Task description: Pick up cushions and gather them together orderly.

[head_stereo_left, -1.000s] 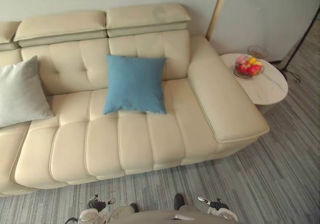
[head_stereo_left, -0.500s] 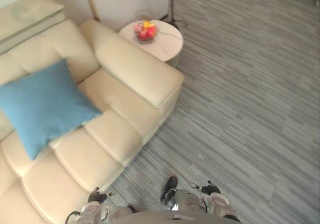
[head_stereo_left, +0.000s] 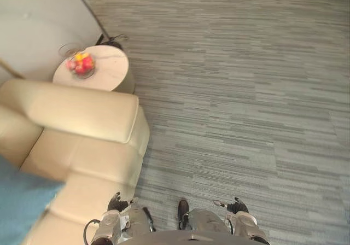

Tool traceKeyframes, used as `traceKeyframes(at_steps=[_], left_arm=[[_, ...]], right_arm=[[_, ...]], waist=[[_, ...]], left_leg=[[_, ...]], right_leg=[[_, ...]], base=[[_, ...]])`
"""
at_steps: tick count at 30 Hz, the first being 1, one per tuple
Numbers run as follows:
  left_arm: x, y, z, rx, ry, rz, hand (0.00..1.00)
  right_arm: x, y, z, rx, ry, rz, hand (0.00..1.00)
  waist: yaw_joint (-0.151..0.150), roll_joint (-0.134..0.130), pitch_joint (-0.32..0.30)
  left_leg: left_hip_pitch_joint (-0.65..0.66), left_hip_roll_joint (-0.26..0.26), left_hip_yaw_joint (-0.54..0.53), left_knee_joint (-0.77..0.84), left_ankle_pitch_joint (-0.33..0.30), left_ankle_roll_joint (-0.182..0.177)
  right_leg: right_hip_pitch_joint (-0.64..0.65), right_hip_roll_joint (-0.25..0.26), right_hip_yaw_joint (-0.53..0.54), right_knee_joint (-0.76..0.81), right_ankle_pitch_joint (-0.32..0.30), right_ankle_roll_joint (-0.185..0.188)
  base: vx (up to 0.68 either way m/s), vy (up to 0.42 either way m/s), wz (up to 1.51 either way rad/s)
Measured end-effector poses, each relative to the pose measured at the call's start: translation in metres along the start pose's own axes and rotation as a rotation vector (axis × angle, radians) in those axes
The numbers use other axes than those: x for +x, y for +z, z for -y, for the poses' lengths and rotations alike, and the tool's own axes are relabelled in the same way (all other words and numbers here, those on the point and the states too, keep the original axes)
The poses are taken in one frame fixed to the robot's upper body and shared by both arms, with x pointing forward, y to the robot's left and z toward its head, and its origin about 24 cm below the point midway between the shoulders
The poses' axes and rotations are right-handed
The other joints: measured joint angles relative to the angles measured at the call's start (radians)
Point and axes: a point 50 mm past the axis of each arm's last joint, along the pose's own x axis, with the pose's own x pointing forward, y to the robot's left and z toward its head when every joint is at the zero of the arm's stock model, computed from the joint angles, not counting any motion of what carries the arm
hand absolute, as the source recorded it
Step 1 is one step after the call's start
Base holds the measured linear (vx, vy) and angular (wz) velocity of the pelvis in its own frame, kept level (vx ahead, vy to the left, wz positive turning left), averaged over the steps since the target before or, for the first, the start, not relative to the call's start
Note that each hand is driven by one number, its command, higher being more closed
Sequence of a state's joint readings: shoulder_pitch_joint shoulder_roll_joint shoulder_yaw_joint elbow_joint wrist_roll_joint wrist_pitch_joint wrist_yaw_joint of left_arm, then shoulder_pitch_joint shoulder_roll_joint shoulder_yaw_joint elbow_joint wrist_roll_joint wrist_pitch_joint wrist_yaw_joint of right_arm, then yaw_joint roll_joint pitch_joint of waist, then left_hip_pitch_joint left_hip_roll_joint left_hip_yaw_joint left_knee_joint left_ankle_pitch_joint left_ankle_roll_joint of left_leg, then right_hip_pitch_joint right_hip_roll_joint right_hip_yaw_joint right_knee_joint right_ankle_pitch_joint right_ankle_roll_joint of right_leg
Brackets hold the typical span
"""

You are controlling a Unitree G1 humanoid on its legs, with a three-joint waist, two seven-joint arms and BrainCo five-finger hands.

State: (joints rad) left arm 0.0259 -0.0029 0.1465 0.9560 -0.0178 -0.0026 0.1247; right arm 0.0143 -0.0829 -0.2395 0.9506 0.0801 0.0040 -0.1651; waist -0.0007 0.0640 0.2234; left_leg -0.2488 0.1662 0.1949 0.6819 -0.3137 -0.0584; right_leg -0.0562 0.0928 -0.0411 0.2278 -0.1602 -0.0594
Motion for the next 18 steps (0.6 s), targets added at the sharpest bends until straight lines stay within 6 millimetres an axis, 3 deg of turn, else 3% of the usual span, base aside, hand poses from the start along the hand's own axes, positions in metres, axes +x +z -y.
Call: traceKeyframes(at_steps=[2,3,4,5,6,7,9,14,16,17,18], left_arm=[[0.0,0.0,0.002,-0.006,-0.003,0.002,0.0],[0.0,0.0,0.003,-0.007,-0.005,-0.001,0.0],[-0.001,-0.001,0.004,-0.009,-0.007,-0.004,0.0],[-0.001,-0.002,0.003,-0.014,-0.005,-0.005,0.0],[0.0,0.0,-0.003,-0.003,0.009,0.0,0.0],[0.0,-0.002,-0.008,0.016,0.022,-0.004,0.0],[0.001,0.0,-0.01,0.032,0.024,0.0,0.0],[0.001,-0.005,-0.008,0.062,0.013,-0.021,0.0],[0.0,-0.008,-0.005,0.074,0.004,-0.031,0.0],[0.0,-0.009,-0.004,0.087,-0.003,-0.034,0.0],[0.0,-0.009,-0.004,0.091,-0.004,-0.035,0.0]], right_arm=[[0.0,0.001,-0.003,0.011,0.003,0.004,0.0],[-0.002,0.002,-0.004,0.017,-0.004,0.016,0.0],[-0.002,0.003,-0.004,0.019,-0.005,0.021,0.0],[-0.003,0.003,-0.006,0.021,-0.002,0.025,0.0],[-0.005,-0.001,-0.011,0.03,0.009,0.018,0.0],[-0.008,-0.007,-0.015,0.037,0.018,0.009,0.0],[-0.009,-0.006,-0.023,0.046,0.037,0.009,0.0],[-0.009,-0.004,-0.029,0.05,0.056,0.007,0.0],[-0.007,-0.005,-0.028,0.038,0.054,-0.003,0.0],[-0.005,-0.001,-0.029,0.03,0.056,-0.005,0.0],[-0.004,-0.001,-0.029,0.028,0.057,-0.006,0.0]], waist=[[0.007,0.002,-0.002],[0.005,0.007,-0.005],[0.006,0.009,-0.007],[0.007,0.012,-0.01],[0.009,-0.027,-0.018],[0.024,-0.059,-0.043],[0.029,-0.078,-0.055],[0.028,-0.072,-0.07],[0.028,-0.057,-0.076],[0.03,-0.049,-0.078],[0.03,-0.048,-0.078]], left_leg=[[-0.011,-0.067,-0.175,-0.167,0.022,-0.032],[-0.006,-0.086,-0.271,-0.261,0.062,-0.008],[0.003,-0.083,-0.278,-0.289,0.08,-0.002],[0.031,-0.076,-0.249,-0.305,0.178,-0.016],[0.053,-0.084,-0.184,-0.3,0.159,0.0],[0.074,-0.085,-0.11,-0.304,0.14,0.014],[0.096,-0.088,-0.052,-0.309,0.133,0.024],[0.186,-0.102,0.036,-0.374,0.127,0.035],[0.21,-0.093,0.067,-0.405,0.128,0.038],[0.233,-0.085,0.115,-0.438,0.13,0.041],[0.239,-0.085,0.132,-0.445,0.13,0.041]], right_leg=[[0.002,0.004,0.07,0.006,-0.014,0.022],[-0.005,0.008,0.113,0.03,-0.038,0.04],[-0.011,0.01,0.124,0.051,-0.053,0.047],[-0.024,0.009,0.151,0.109,-0.091,0.067],[-0.035,-0.02,0.177,0.155,-0.121,0.103],[-0.053,-0.044,0.183,0.158,-0.117,0.115],[-0.04,-0.061,0.199,0.113,-0.09,0.12],[-0.014,-0.085,0.22,0.033,-0.019,0.127],[-0.028,-0.092,0.15,0.027,0.005,0.131],[-0.053,-0.146,-0.086,0.037,-0.001,0.099],[-0.057,-0.179,-0.19,0.041,-0.006,0.092]], base=[[0.23,0.213,-1.45],[0.29,0.271,-1.27],[0.35,0.314,-1.21],[0.31,0.28,-1.03],[0.34,0.318,-1.45],[0.25,0.24,-1.24],[0.2,0.211,-1.13],[0.09,0.119,-0.82],[0.01,0.012,-0.68],[-0.02,-0.007,-0.69],[-0.04,-0.009,-0.84]])
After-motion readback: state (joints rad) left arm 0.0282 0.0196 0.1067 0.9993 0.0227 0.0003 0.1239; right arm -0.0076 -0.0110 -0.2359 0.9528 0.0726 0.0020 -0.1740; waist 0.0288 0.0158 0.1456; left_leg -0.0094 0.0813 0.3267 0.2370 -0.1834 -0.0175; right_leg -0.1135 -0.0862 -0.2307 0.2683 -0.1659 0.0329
